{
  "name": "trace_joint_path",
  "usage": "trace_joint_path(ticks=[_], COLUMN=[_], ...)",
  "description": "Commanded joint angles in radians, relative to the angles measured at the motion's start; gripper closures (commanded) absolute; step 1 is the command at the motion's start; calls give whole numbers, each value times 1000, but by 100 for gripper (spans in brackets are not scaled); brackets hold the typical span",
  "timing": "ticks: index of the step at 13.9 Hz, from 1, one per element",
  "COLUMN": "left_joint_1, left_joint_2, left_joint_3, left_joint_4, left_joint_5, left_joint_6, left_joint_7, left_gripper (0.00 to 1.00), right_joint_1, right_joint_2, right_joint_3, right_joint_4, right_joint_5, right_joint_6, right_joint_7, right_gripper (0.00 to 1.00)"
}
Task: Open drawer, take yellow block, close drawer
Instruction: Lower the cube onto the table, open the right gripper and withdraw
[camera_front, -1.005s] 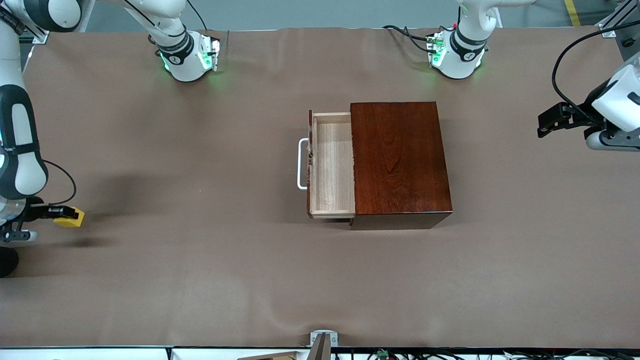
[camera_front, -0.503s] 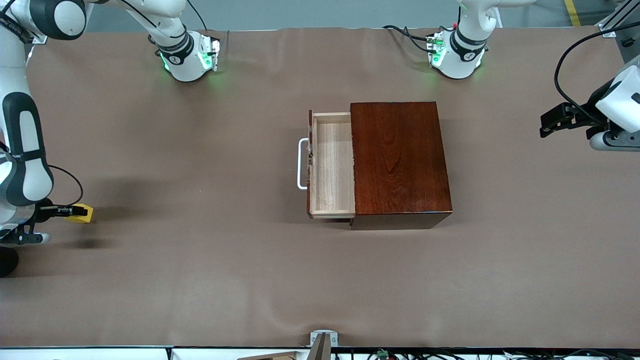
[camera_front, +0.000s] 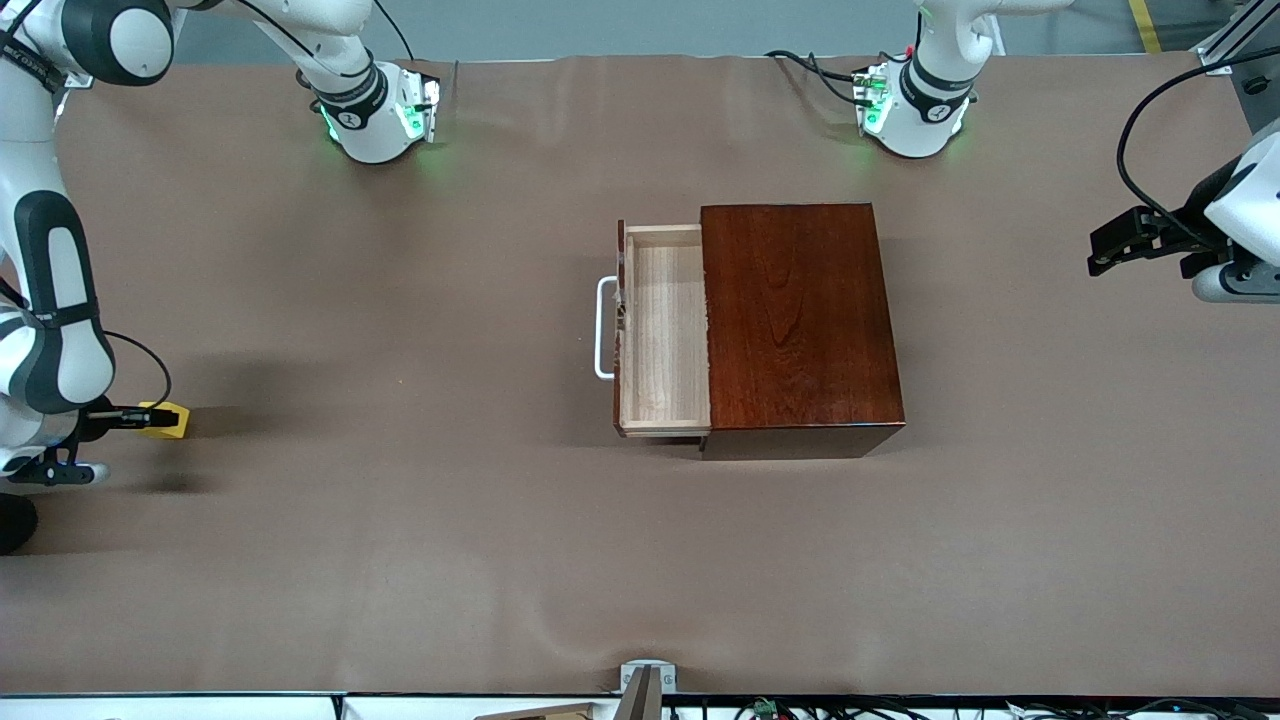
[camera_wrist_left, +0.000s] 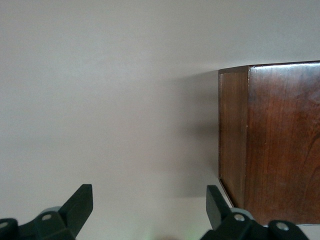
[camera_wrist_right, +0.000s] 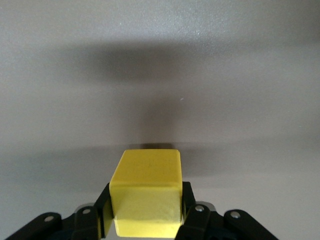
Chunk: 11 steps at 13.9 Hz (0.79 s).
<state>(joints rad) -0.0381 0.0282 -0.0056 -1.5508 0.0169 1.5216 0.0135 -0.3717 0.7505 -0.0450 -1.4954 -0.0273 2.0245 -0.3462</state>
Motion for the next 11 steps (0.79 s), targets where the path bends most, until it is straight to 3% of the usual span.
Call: trace_joint_path(ticks=[1,4,6,7,11], left_joint_1=[3,-3,-6,-8,-8], left_joint_2=[9,12,12,12,10], left_joint_3=[3,3,3,3,3], left_joint_4=[8,1,3,5,8], left_joint_5=[-25,-25,-17,-17,-15], left_joint_6=[-12,-12,-12,-12,-12], left_joint_7=[2,2,2,0,-1], left_gripper=[0,0,0,0,0], right_joint_1=[-9,-6,-1,-1,8], right_joint_2=[33,43,43,38,-19], right_joint_3=[8,8,10,10,14], right_joint_4=[32,34,38,50,144], right_joint_5=[-31,-26,-22,-22,-26], right_joint_6=[-13,11,16,8,-178], right_joint_7=[32,35,39,38,30], right_gripper=[75,49,13,0,0])
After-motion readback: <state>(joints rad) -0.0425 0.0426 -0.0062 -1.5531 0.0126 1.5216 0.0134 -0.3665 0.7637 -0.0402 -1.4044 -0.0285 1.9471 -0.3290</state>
